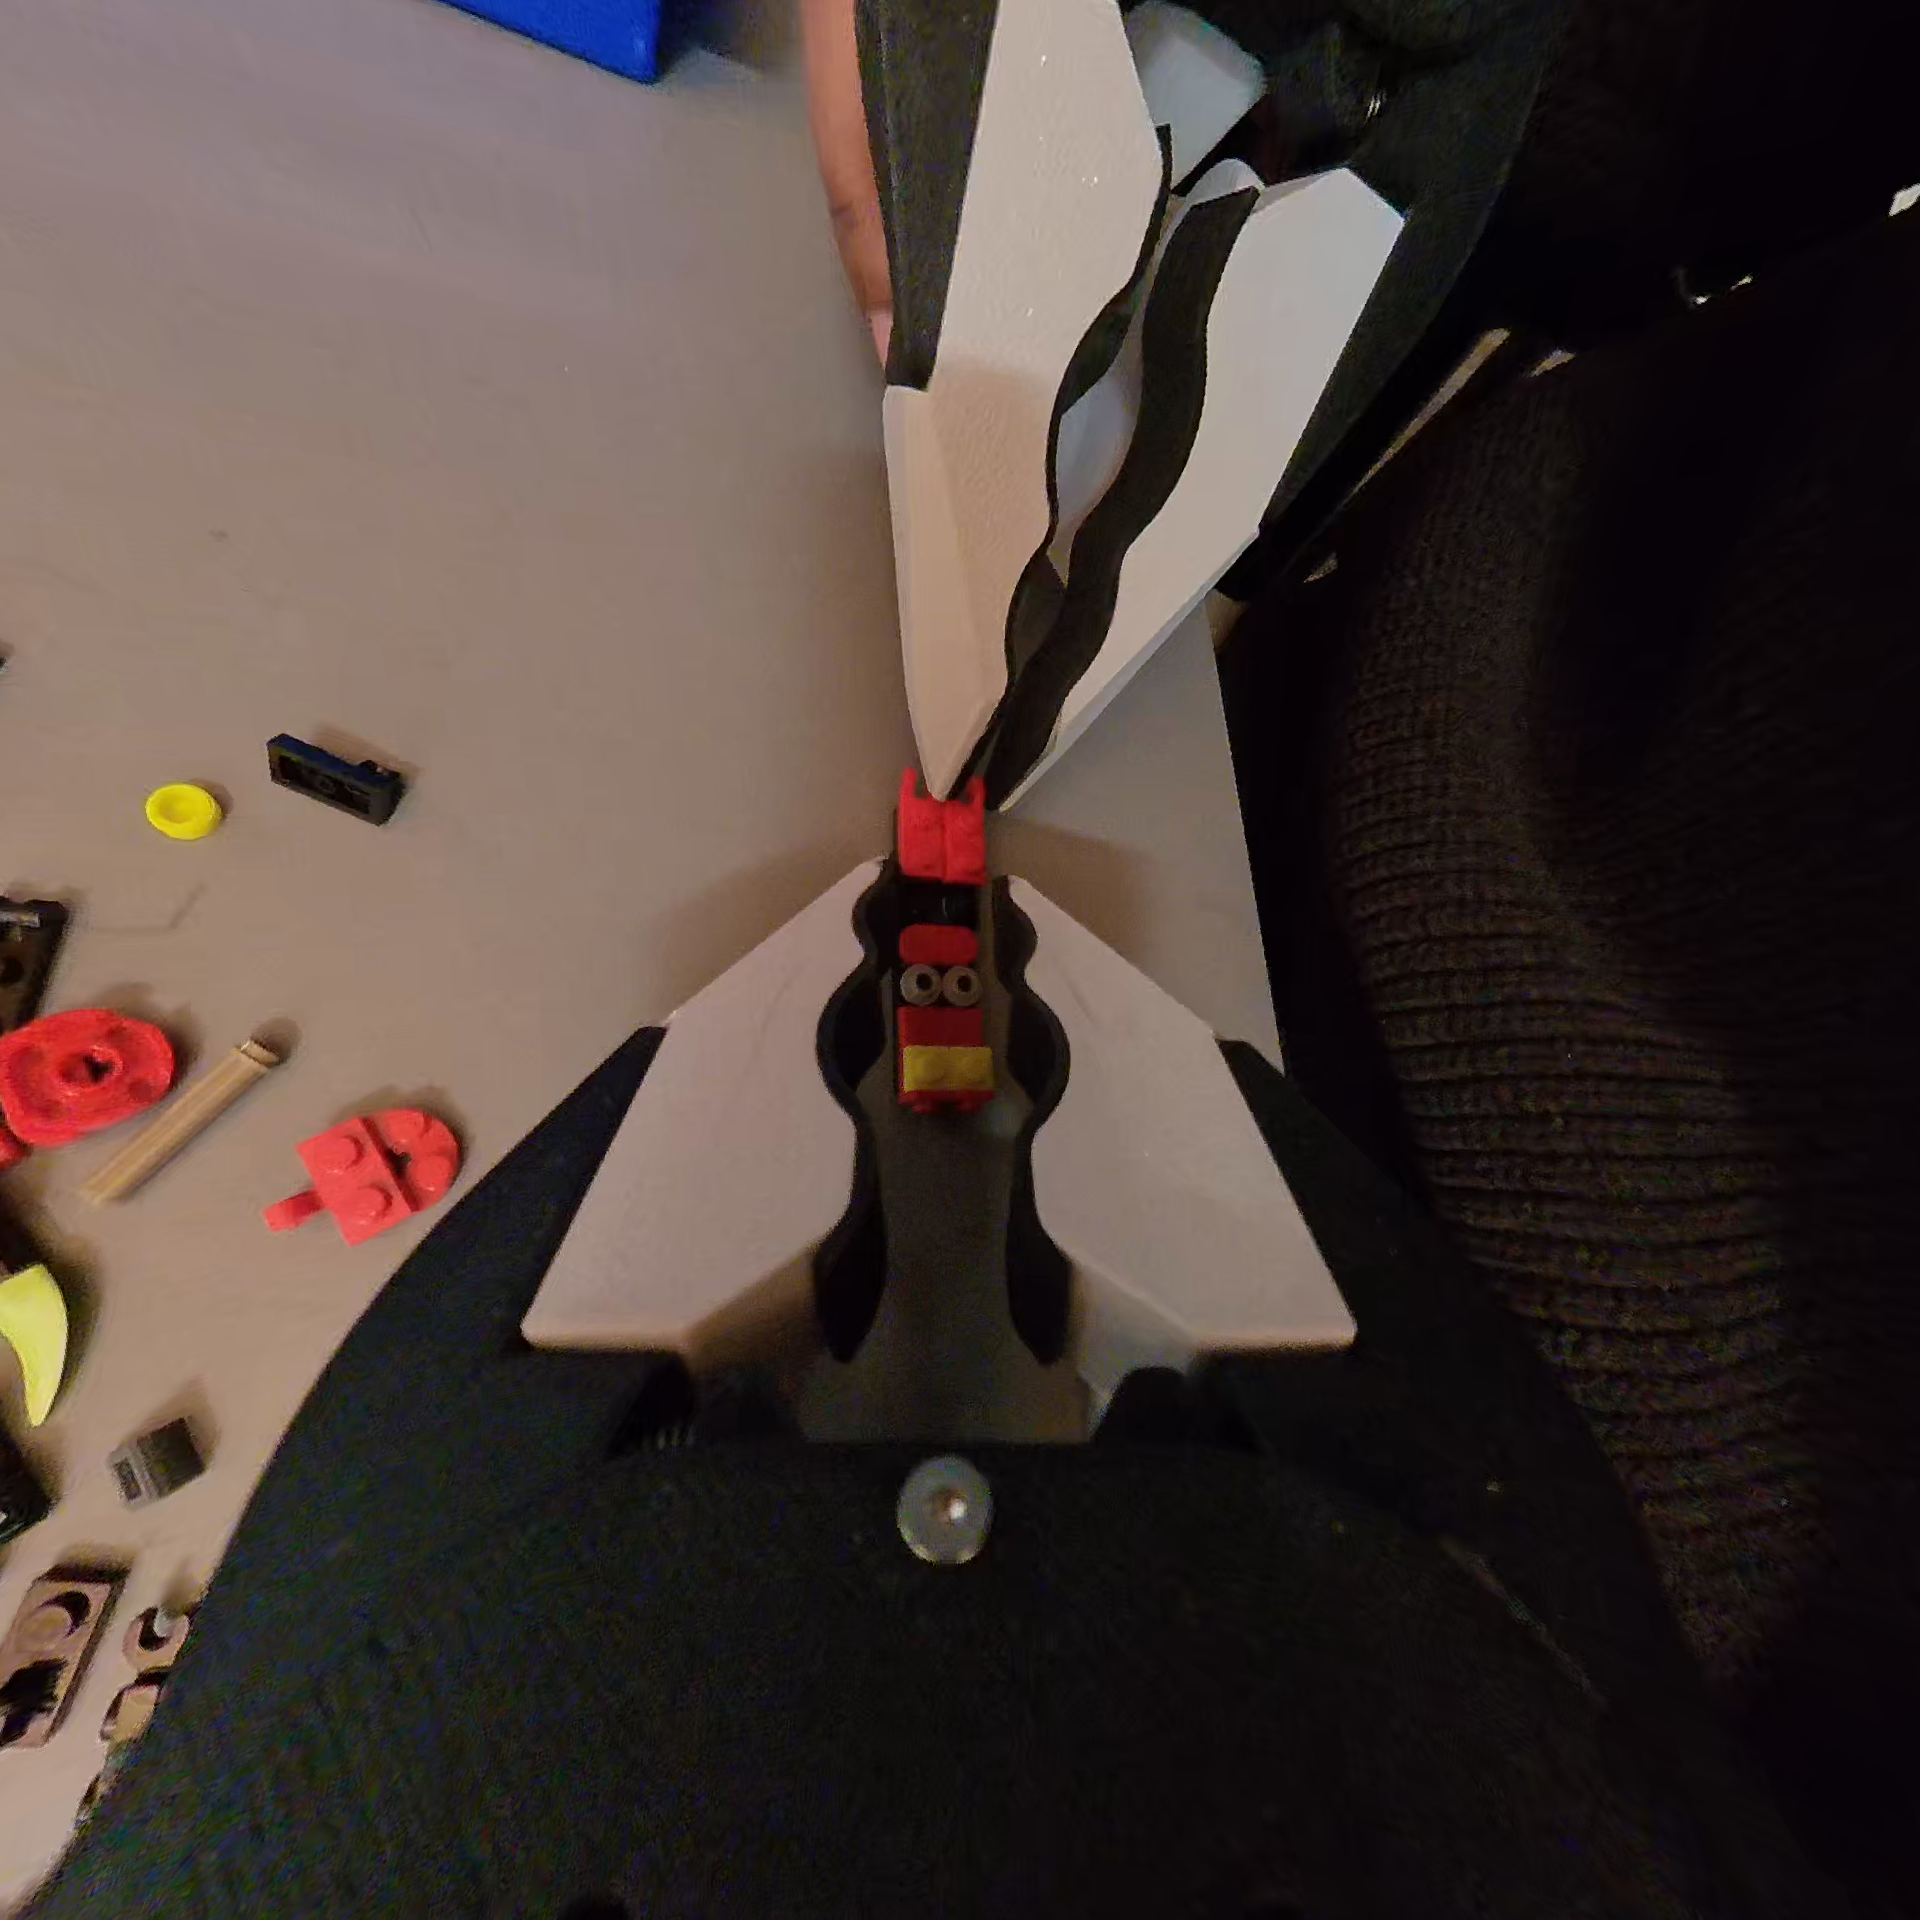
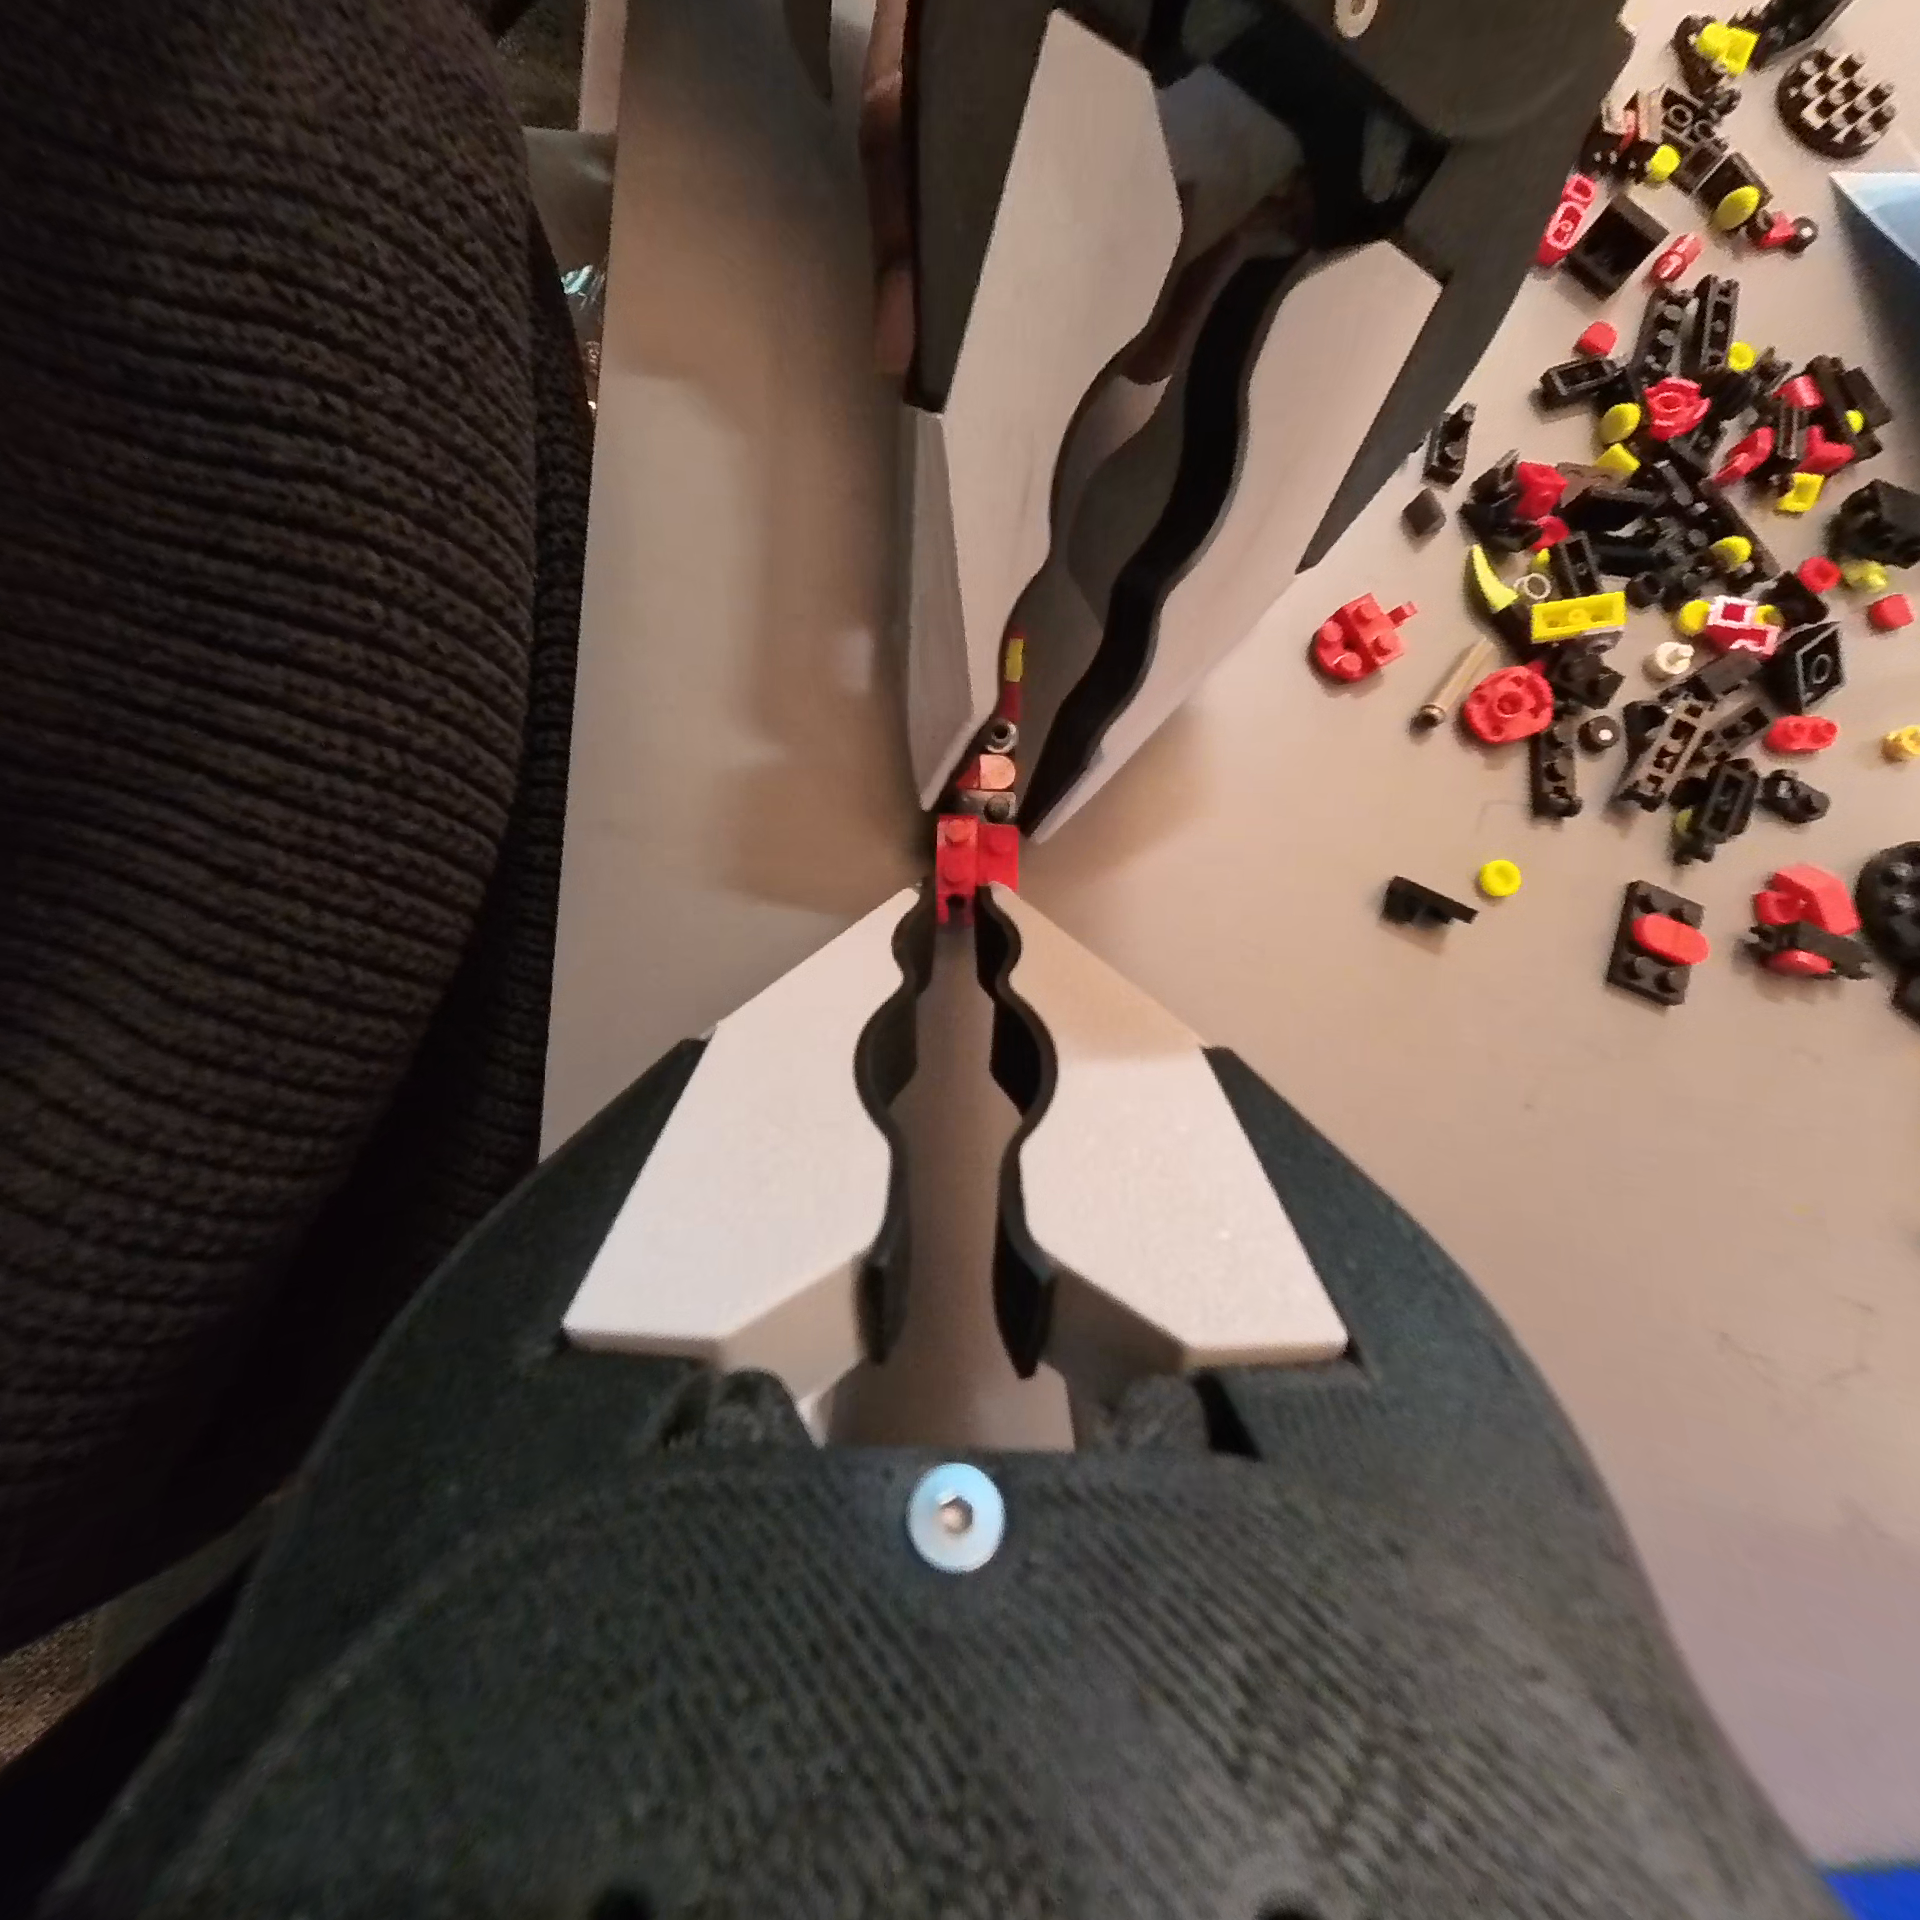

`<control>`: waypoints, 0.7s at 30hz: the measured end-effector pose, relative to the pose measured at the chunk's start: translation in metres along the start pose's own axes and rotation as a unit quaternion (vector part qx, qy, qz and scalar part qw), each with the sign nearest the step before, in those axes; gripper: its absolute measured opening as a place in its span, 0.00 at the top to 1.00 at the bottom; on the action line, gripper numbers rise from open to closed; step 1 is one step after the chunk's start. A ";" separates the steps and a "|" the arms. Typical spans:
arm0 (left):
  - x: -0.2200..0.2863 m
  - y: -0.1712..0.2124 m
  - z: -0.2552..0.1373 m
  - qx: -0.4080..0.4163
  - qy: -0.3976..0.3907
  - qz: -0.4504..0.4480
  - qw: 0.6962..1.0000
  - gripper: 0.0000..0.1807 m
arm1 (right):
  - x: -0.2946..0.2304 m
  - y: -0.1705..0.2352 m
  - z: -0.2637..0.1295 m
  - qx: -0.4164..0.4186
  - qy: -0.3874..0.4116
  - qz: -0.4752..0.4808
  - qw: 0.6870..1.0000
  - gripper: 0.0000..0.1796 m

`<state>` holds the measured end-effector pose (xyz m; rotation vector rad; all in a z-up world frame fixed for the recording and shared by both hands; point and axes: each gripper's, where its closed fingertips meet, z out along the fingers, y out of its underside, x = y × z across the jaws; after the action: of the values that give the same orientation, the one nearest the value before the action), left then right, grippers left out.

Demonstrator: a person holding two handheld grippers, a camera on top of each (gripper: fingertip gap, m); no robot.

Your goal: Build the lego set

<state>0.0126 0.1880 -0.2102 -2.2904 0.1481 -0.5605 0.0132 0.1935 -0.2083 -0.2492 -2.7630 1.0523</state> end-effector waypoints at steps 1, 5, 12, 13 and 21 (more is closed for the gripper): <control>0.000 0.000 0.000 0.000 0.000 -0.001 1.000 0.91 | 0.000 0.000 0.000 0.000 0.000 0.000 1.000 0.97; 0.000 -0.001 -0.001 0.003 0.004 -0.009 1.000 0.92 | 0.000 0.000 0.000 0.000 0.000 0.000 1.000 0.97; -0.001 -0.010 -0.004 0.034 0.015 -0.048 0.998 0.90 | -0.001 0.000 -0.001 0.001 -0.001 -0.001 1.000 0.97; -0.002 -0.010 -0.004 0.034 0.014 -0.051 0.998 0.90 | -0.001 -0.001 -0.001 0.001 -0.001 0.000 1.000 0.97; -0.001 -0.008 0.001 0.023 0.011 -0.051 0.998 0.90 | 0.000 0.000 -0.002 0.001 -0.001 0.002 1.000 0.97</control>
<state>0.0117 0.1952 -0.2055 -2.2568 0.0299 -0.6360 0.0140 0.1951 -0.2071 -0.2533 -2.7641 1.0567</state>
